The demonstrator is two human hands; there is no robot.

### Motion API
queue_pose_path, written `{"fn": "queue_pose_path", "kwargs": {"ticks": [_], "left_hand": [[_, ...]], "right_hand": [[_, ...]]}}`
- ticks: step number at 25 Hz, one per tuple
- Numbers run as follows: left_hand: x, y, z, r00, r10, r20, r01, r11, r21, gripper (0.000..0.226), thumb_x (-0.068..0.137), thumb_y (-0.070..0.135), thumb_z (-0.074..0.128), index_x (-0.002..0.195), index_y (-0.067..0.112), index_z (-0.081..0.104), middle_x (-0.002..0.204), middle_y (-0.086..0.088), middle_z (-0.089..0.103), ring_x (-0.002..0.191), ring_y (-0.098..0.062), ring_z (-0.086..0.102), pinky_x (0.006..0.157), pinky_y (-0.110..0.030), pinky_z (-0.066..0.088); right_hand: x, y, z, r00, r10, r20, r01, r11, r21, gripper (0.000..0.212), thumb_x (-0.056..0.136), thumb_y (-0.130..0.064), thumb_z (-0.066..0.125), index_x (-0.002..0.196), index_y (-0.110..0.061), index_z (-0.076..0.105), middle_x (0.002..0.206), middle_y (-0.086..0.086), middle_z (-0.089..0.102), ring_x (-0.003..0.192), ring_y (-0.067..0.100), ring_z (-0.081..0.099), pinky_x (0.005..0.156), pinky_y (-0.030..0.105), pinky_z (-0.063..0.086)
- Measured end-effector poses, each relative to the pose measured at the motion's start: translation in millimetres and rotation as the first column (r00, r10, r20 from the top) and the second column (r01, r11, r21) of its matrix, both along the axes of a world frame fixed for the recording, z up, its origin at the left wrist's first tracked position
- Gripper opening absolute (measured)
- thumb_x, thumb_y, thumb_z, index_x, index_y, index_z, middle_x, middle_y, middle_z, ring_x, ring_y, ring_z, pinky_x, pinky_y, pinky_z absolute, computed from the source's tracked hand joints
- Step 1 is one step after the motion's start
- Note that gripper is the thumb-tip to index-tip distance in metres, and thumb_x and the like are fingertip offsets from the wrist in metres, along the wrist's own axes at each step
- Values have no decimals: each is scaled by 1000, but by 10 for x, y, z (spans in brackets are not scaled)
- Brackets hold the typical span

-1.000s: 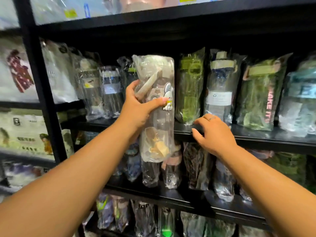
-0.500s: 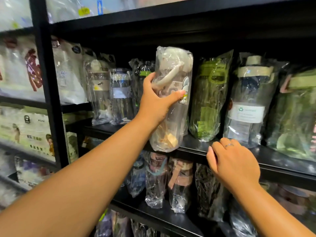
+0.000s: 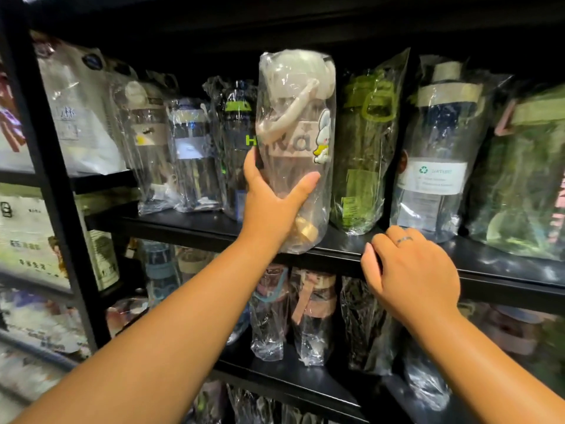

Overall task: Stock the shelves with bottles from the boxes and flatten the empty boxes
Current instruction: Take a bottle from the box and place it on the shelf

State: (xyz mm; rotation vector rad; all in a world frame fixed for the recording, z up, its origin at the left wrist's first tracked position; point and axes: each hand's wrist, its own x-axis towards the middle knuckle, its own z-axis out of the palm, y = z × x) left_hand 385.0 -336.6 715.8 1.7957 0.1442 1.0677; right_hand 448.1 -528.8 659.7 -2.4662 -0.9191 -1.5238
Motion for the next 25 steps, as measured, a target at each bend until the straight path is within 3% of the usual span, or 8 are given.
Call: {"fn": "queue_pose_path", "kwargs": {"ticks": [3,5,11,13,17,25], "left_hand": [[-79,46,-301,976,138,-169,-104,975,195,96,67,78,61,139,18,38,133,-2,52,120,-22,55,101,-45,47],[-52,72,-310,962,202,-184,-150,953,262,93,69,79,58,136,16,43,129,-4,50,117,-24,55,98,-46,49],[113,23,-228,913,296,-281,-218,936,276,87,73,77,62,139,24,42,128,-6,43,115,-30,53,84,-30,38],[161,11,-191,893,329,-307,-246,928,281,90,73,78,61,142,24,39,134,-7,43,120,-31,51,82,-31,35],[249,-35,-157,869,405,-284,-309,893,329,93,77,74,61,144,17,33,142,-9,45,123,-32,52,86,-41,45],[417,-10,-73,840,426,-337,-330,893,306,80,81,69,63,138,19,39,132,-6,56,116,-33,58,87,-49,51]], "right_hand": [[5,6,-22,1000,-5,9,4,1000,2,33,93,-29,42,68,-12,56,67,9,51,60,33,51,56,32,20],[-1,17,-27,1000,-15,2,15,1000,11,33,92,-29,42,68,-12,56,67,9,51,60,33,51,56,32,20],[-44,32,-38,999,-36,-21,37,998,44,34,92,-29,40,67,-11,56,65,8,49,60,32,49,55,31,20],[-45,37,-36,999,-39,-25,40,998,52,34,92,-29,40,68,-11,57,65,8,50,60,32,50,55,31,20],[-44,38,-46,999,-36,-33,38,998,57,36,93,-28,40,69,-10,59,65,9,51,60,32,50,55,31,21],[-46,42,-50,999,-39,-9,39,997,70,34,93,-27,42,68,-11,60,64,7,50,59,32,50,56,30,18]]}}
